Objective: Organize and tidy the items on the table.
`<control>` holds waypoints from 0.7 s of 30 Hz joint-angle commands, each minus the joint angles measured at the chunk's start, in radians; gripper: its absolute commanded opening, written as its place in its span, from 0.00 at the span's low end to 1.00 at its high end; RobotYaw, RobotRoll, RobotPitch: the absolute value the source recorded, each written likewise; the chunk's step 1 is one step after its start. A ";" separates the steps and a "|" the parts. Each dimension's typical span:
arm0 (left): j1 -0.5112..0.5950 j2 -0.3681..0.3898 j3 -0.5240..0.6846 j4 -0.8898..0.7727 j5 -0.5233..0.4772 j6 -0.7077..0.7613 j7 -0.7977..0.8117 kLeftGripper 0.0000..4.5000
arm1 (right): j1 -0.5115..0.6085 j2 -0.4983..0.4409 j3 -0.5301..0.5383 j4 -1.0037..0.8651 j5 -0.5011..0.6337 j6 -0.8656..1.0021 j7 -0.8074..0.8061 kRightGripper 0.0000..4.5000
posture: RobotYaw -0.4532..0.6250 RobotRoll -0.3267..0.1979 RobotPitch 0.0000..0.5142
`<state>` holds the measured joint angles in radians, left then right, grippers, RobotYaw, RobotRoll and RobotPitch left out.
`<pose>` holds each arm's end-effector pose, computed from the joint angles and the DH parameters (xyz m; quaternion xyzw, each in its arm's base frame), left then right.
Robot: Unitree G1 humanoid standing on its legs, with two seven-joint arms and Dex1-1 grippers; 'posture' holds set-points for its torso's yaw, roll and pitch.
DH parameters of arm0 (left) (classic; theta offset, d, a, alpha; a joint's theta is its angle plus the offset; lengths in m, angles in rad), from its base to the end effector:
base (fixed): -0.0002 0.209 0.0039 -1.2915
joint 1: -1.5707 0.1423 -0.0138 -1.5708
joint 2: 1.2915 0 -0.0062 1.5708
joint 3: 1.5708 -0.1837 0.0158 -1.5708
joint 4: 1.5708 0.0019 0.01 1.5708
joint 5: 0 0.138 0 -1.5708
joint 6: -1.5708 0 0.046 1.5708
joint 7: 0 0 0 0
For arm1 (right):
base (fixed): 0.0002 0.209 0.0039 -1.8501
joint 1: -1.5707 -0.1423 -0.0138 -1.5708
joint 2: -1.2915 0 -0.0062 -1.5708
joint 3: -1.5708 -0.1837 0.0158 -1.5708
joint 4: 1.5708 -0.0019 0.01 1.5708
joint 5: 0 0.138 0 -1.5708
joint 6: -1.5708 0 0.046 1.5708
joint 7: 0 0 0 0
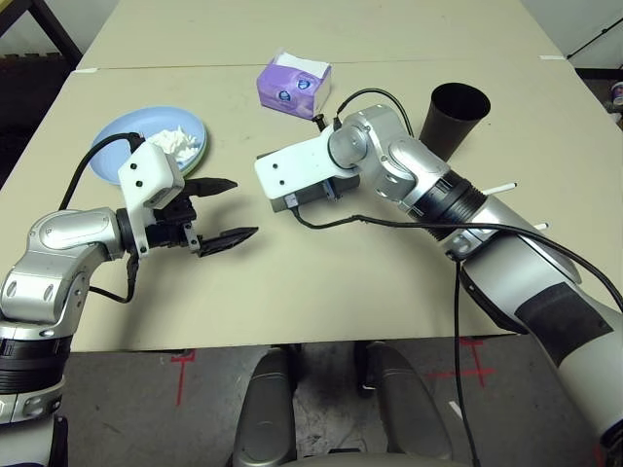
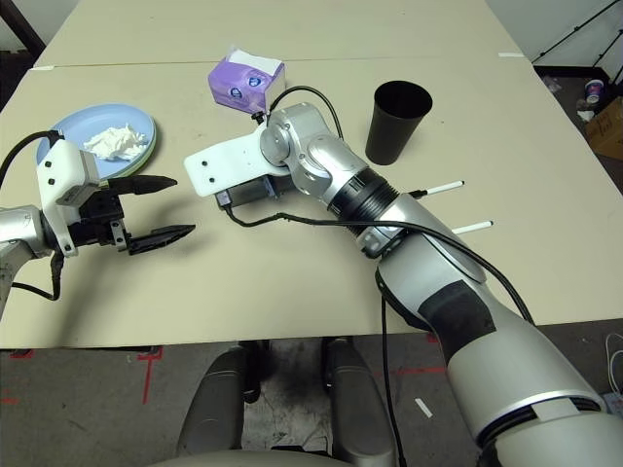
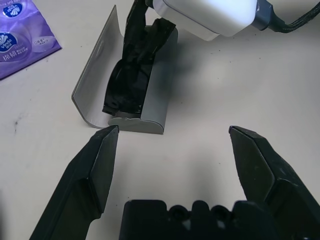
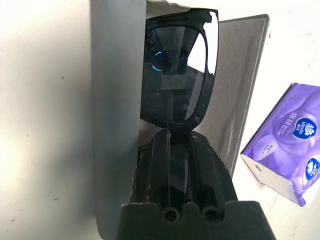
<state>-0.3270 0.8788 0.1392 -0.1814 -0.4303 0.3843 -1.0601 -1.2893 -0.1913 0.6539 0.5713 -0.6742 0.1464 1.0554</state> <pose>0.2365 0.2750 0.2124 0.2322 0.0318 -0.4619 0.8554 0.3295 -0.0160 0.2588 -0.7033 0.0249 0.4469 0.5523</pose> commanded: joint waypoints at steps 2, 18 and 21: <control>-0.002 0.005 0.000 -0.002 0.001 -0.008 -0.005 1.00 | -0.007 -0.002 0.006 -0.005 -0.001 -0.002 0.017 0.08 | 0.46 0.62 0.44; -0.044 0.004 -0.018 0.052 0.012 -0.032 -0.026 1.00 | -0.070 -0.018 -0.057 -0.042 0.064 0.085 0.107 0.99 | 0.43 0.62 0.38; -0.057 0.003 -0.023 0.070 0.018 -0.041 -0.034 1.00 | -0.069 -0.034 -0.069 -0.091 0.090 0.112 0.154 0.99 | 0.43 0.62 0.37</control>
<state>-0.3853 0.8787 0.1346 -0.1253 -0.4264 0.3551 -1.0817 -1.3503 -0.2188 0.6059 0.5202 -0.6055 0.2451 1.1783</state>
